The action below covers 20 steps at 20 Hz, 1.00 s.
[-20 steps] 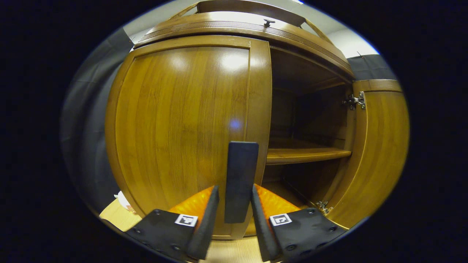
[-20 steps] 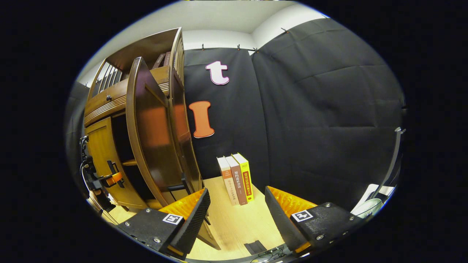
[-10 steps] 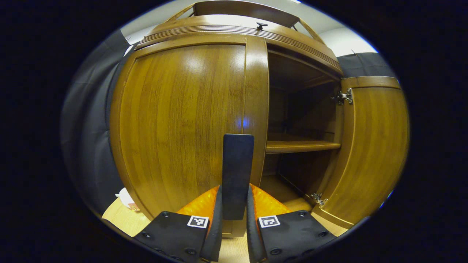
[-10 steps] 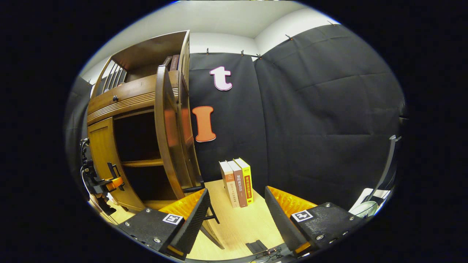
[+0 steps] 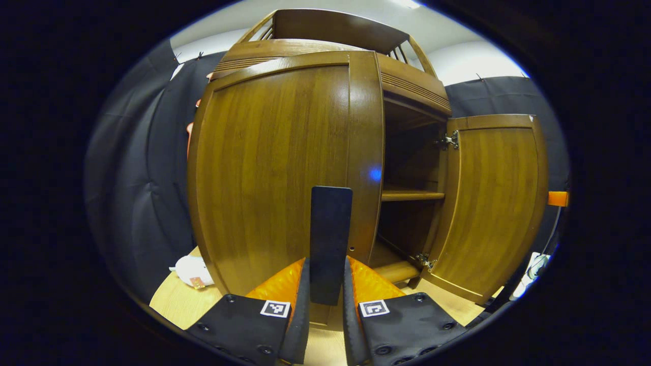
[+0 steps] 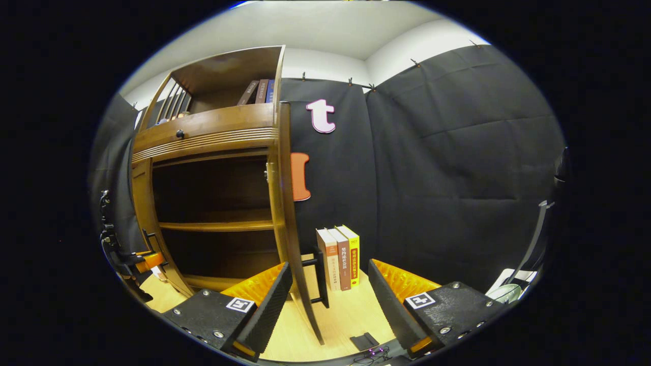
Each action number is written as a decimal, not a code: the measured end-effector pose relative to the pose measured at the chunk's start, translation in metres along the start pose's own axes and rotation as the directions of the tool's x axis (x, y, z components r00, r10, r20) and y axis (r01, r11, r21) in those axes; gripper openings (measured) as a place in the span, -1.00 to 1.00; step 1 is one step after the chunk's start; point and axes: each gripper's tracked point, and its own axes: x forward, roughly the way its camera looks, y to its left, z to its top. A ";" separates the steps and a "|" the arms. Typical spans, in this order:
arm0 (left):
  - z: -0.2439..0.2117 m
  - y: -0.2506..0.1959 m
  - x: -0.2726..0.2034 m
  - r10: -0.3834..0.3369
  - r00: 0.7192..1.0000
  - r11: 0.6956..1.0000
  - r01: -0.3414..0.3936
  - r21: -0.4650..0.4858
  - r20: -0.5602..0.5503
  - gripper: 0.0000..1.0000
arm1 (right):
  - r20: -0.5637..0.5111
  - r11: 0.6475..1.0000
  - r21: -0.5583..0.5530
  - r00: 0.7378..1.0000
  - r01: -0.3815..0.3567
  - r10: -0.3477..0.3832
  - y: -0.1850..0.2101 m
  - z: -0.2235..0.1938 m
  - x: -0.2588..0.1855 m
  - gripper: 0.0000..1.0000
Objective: Open the right door of the double-door shoe cabinet with the right hand, and open the left door with the left hand.
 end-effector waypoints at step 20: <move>0.001 0.077 -0.111 0.057 0.998 0.998 -0.057 0.020 0.004 -0.46 | 0.054 0.984 0.032 0.983 -0.175 0.174 0.135 0.017 0.004 0.85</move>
